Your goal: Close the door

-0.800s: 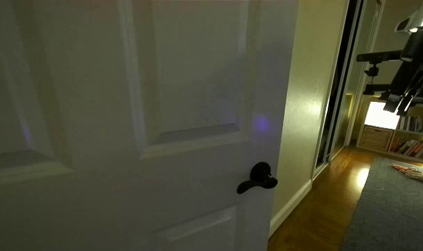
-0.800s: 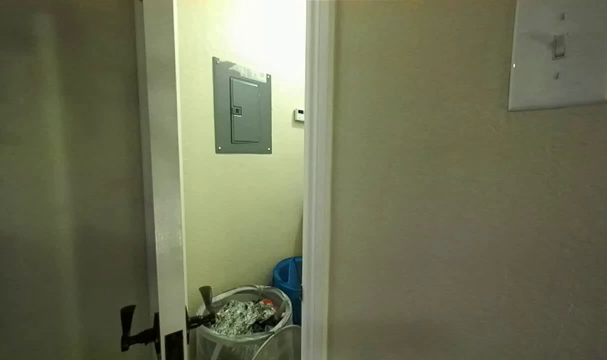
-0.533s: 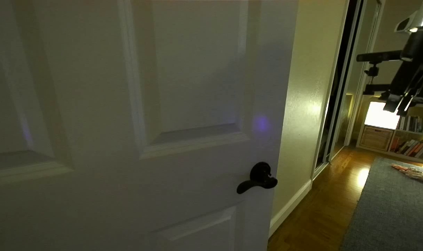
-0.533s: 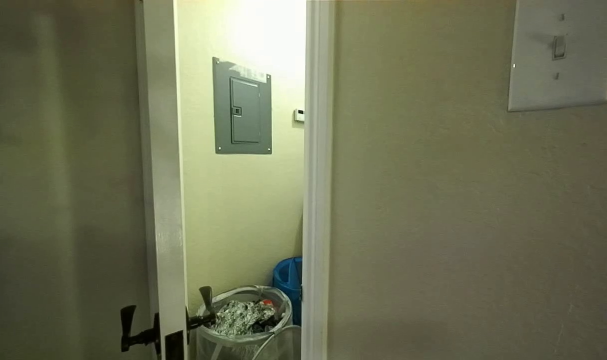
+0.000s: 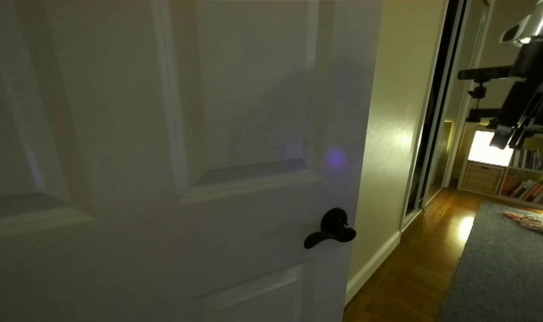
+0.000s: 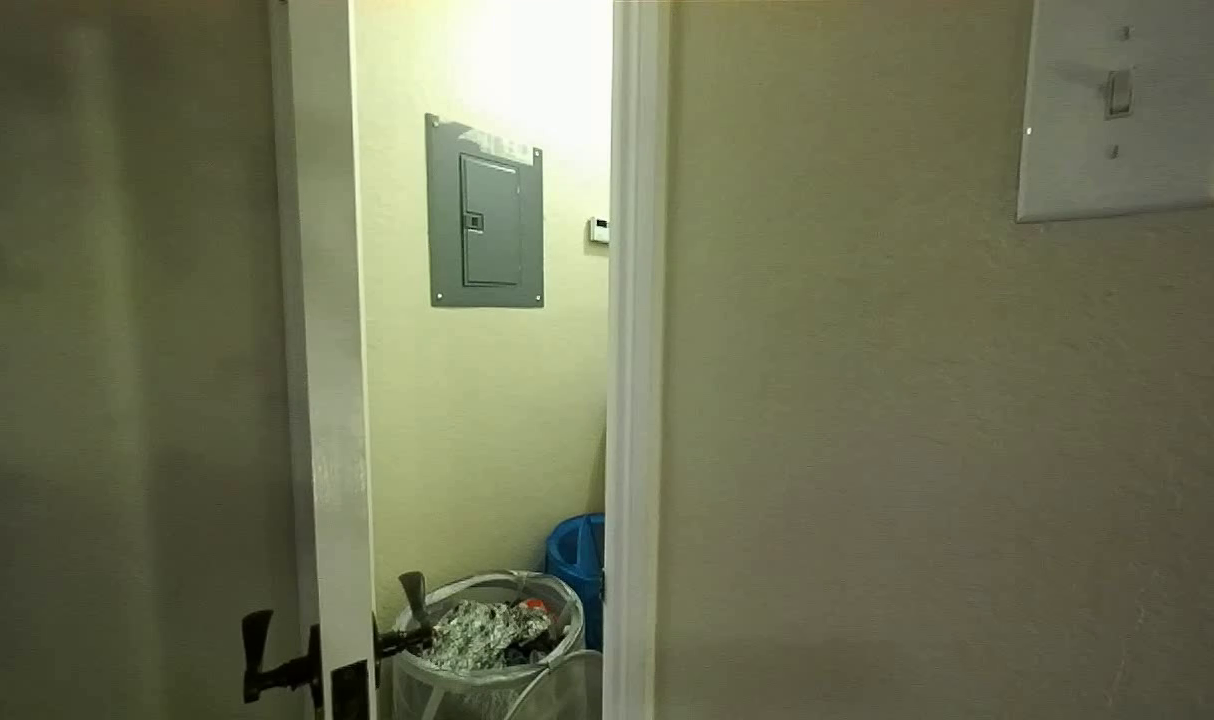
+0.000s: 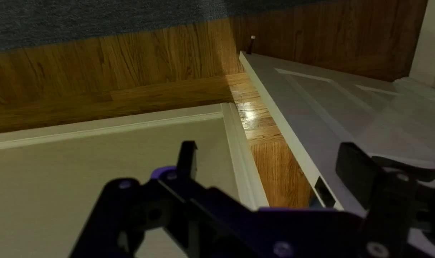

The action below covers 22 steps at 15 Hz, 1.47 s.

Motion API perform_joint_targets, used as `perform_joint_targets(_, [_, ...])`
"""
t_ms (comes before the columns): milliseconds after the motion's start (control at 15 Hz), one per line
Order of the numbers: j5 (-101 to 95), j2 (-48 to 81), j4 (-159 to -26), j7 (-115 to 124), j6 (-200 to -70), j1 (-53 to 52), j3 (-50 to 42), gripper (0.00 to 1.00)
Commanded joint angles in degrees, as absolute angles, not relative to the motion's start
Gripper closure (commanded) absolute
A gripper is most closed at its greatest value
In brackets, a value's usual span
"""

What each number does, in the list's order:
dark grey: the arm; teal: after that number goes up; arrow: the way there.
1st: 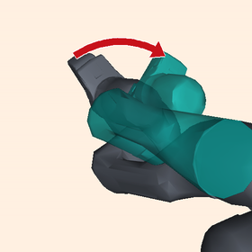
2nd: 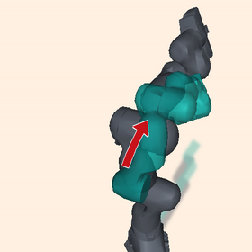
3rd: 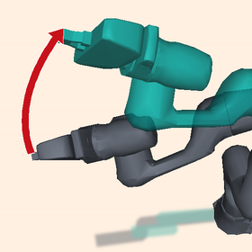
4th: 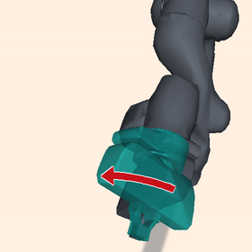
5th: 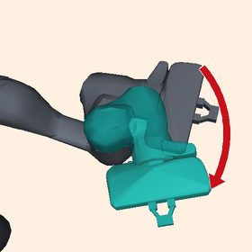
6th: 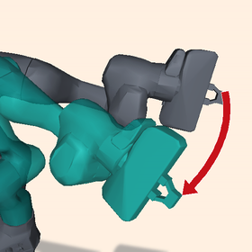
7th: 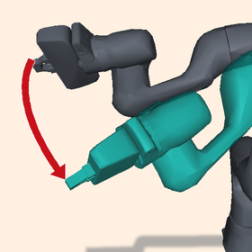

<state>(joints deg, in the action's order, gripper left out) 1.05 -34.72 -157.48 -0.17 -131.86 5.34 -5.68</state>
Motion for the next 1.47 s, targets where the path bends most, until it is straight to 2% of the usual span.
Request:
perform_joint_targets(0, [5.9,-31.5,-155.4,-0.2,-131.5,0.7,-4.2,0.00])
perform_joint_targets(400, [14.5,-25.3,-150.7,-1.0,-134.2,-6.7,-0.6,0.00])
perform_joint_targets(733, [14.9,-19.2,-145.7,0.4,-144.6,-8.7,3.6,0.00])
perform_joint_targets(800, [14.7,-18.2,-145.1,1.1,-147.3,-8.7,4.2,0.25])
perform_joint_targets(933, [13.6,-16.1,-144.2,3.2,-153.4,-8.1,5.7,0.33])
perform_joint_targets(1400, [4.3,-11.2,-143.3,15.0,-171.8,-2.7,10.9,0.80])
